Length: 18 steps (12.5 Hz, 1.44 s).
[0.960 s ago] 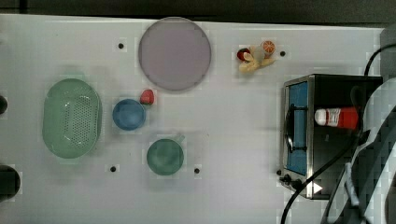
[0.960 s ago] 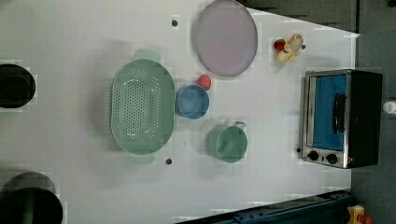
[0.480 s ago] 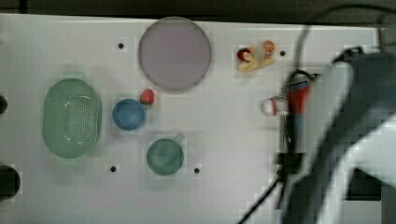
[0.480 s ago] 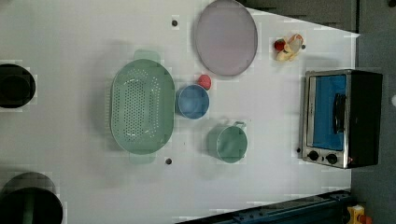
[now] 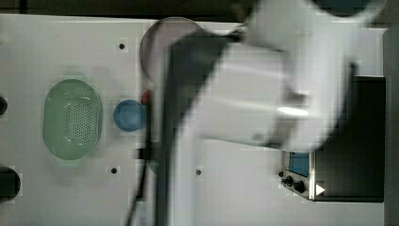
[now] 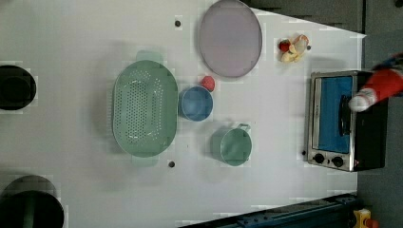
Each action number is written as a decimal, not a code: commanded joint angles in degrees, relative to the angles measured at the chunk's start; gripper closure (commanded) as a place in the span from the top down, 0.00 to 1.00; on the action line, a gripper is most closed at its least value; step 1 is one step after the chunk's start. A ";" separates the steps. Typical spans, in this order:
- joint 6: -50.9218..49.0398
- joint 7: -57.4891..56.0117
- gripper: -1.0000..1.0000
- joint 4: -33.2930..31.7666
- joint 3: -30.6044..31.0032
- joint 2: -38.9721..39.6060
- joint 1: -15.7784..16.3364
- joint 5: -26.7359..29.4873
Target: Pick Ketchup from oven and place it on table.
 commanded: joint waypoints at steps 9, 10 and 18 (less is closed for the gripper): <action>30.21 0.49 0.64 -31.70 1.67 0.59 1.31 -0.34; 32.98 0.49 0.64 -34.42 1.68 0.85 1.30 -0.34; 49.08 0.63 0.87 -42.19 1.78 7.24 1.31 -0.24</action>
